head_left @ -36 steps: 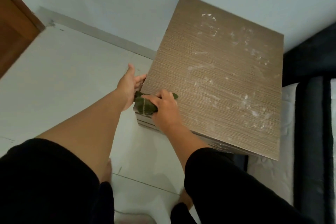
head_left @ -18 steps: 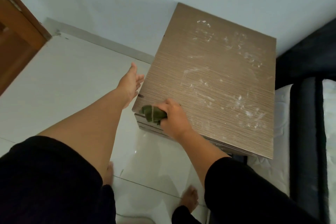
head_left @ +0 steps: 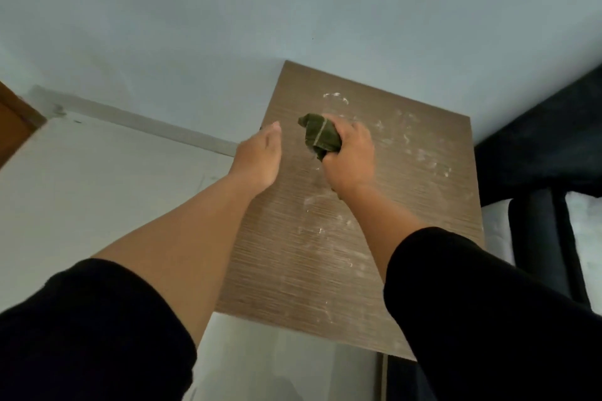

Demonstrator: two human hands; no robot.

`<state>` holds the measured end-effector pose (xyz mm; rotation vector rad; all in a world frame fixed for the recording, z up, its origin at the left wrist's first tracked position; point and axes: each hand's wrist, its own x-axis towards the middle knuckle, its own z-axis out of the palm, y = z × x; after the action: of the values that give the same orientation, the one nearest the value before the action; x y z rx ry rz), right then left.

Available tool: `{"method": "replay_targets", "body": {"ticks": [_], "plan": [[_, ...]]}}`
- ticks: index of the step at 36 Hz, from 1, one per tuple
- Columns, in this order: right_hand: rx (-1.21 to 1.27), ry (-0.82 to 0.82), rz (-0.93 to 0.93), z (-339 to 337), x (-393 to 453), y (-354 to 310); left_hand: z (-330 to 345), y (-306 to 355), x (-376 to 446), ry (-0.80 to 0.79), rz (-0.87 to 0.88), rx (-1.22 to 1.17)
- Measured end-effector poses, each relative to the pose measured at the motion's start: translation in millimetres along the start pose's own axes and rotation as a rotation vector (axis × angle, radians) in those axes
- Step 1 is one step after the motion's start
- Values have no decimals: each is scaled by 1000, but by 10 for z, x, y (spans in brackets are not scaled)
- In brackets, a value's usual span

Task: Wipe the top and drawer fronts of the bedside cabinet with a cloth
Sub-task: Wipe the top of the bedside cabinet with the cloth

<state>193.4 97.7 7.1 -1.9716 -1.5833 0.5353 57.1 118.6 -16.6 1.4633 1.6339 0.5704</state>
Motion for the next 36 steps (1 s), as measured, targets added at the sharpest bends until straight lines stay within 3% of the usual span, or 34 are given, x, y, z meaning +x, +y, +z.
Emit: {"method": "replay_targets", "body": {"ticks": [6, 13, 22, 36], "plan": [[-10, 8, 9, 17, 549, 163, 108, -153, 539, -53, 226, 322], [-95, 34, -44, 153, 1211, 313, 312, -257, 1161, -47, 246, 599], [-372, 106, -176, 330, 1874, 464, 439, -321, 1411, 24, 343, 520], [-309, -7, -109, 703, 2227, 625, 460, -320, 1425, 49, 354, 472]]}}
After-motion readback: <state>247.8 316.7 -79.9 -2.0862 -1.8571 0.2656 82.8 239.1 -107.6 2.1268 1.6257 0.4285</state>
